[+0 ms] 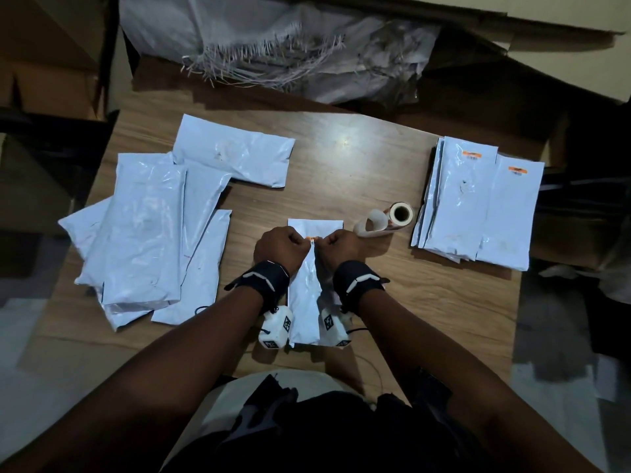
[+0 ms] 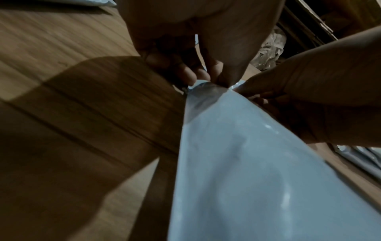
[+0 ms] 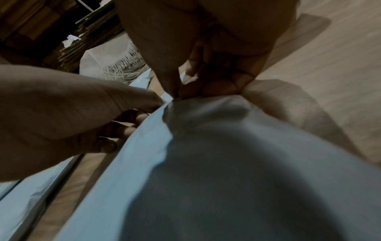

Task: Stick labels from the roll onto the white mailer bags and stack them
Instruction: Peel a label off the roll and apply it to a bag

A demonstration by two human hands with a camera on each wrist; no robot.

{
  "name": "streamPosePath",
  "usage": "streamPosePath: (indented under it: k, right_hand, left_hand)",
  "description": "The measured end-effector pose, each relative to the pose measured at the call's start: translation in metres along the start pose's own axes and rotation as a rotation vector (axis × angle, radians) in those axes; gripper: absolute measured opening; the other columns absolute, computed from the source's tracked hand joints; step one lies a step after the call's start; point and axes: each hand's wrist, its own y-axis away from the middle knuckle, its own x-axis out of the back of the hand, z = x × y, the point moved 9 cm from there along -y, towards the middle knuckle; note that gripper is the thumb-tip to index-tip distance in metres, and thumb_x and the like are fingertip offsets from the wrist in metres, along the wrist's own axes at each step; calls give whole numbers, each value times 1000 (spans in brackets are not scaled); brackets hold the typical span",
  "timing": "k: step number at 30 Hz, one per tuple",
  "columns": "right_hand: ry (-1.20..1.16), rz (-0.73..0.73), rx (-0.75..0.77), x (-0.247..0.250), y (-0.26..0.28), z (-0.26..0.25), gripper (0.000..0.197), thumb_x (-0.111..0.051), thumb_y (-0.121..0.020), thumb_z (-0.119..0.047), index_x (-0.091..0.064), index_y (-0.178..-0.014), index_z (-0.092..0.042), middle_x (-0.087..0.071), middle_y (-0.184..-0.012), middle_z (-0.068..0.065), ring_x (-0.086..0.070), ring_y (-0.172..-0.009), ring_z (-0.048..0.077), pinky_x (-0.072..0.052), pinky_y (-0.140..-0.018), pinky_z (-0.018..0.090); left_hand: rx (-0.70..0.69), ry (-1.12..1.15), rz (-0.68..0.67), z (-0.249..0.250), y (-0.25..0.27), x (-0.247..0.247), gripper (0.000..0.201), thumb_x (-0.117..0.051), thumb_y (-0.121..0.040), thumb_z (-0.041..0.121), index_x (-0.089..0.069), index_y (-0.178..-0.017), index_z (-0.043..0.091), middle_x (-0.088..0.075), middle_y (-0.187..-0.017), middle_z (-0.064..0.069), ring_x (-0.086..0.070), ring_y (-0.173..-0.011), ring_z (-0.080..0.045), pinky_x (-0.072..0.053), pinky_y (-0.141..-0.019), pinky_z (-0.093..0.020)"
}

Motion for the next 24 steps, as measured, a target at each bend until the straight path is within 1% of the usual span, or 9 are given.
streamPosePath:
  k: [4, 6, 8, 10, 12, 15, 18, 21, 24]
  right_hand:
    - [-13, 82, 30, 8, 8, -1, 25, -66, -86, -38, -52, -93, -19, -58, -76, -4, -56, -70, 18, -38, -63, 27]
    - [38, 111, 129, 11, 17, -8, 18, -56, -92, -33, -52, -101, -18, -62, -87, 0, -61, -80, 23, -41, -65, 29]
    - [154, 151, 312, 8, 30, -19, 26, -45, -95, -30, -56, -114, -17, -62, -103, 7, -60, -90, 28, -47, -71, 34]
    - [310, 135, 492, -8, 44, -23, 41, -42, -93, -31, -55, -130, -18, -57, -107, 14, -57, -92, 34, -46, -68, 37]
    - [428, 92, 514, -23, 51, -16, 47, -42, -95, -36, -47, -140, -24, -53, -106, 16, -56, -90, 36, -41, -65, 36]
    - [501, 46, 463, -29, 52, -5, 53, -41, -97, -35, -35, -149, -24, -50, -120, 17, -54, -102, 37, -44, -73, 38]
    - [503, 58, 423, -24, 56, 0, 65, -29, -90, -38, -31, -151, -14, -48, -129, 21, -51, -111, 40, -46, -79, 42]
    - [466, 128, 393, -13, 60, 4, 70, -26, -88, -39, -29, -151, -8, -51, -126, 23, -51, -109, 40, -46, -78, 43]
    - [497, 103, 460, -13, 64, 2, 68, -31, -88, -37, -29, -152, -14, -51, -118, 22, -51, -102, 38, -44, -72, 39]
  left_hand:
    - [-41, 18, 32, 0, 2, 2, 16, -66, -80, 38, -61, -74, 24, -62, -72, 12, -59, -74, -15, -40, -67, -24]
    - [-205, 11, 84, 8, 9, 3, 10, -61, -85, 31, -61, -93, 24, -64, -92, 5, -60, -86, -20, -45, -74, -31]
    - [-383, -143, 143, 16, 24, -1, 31, -54, -89, 29, -61, -118, 20, -59, -118, -7, -57, -103, -31, -47, -82, -41]
    - [-475, -315, 175, 18, 38, -10, 46, -52, -90, 29, -54, -136, 24, -47, -142, -14, -46, -123, -35, -42, -92, -46]
    - [-489, -432, 119, 14, 44, -20, 49, -51, -93, 32, -47, -142, 29, -29, -156, -16, -31, -139, -36, -34, -101, -50]
    - [-427, -511, 25, 3, 41, -26, 51, -38, -98, 43, -33, -149, 36, -5, -163, -11, -9, -148, -36, -20, -112, -56]
    - [-451, -573, 29, 5, 41, -24, 56, -33, -100, 48, -30, -152, 28, 2, -164, -10, -2, -149, -34, -8, -116, -58]
    - [-430, -582, 90, 3, 40, -15, 66, -35, -99, 52, -24, -154, 19, -2, -163, -13, -7, -149, -36, -12, -115, -57]
    - [-542, -598, 96, 9, 46, -18, 62, -41, -98, 46, -23, -154, 26, -6, -162, -15, -14, -147, -37, -20, -112, -59]
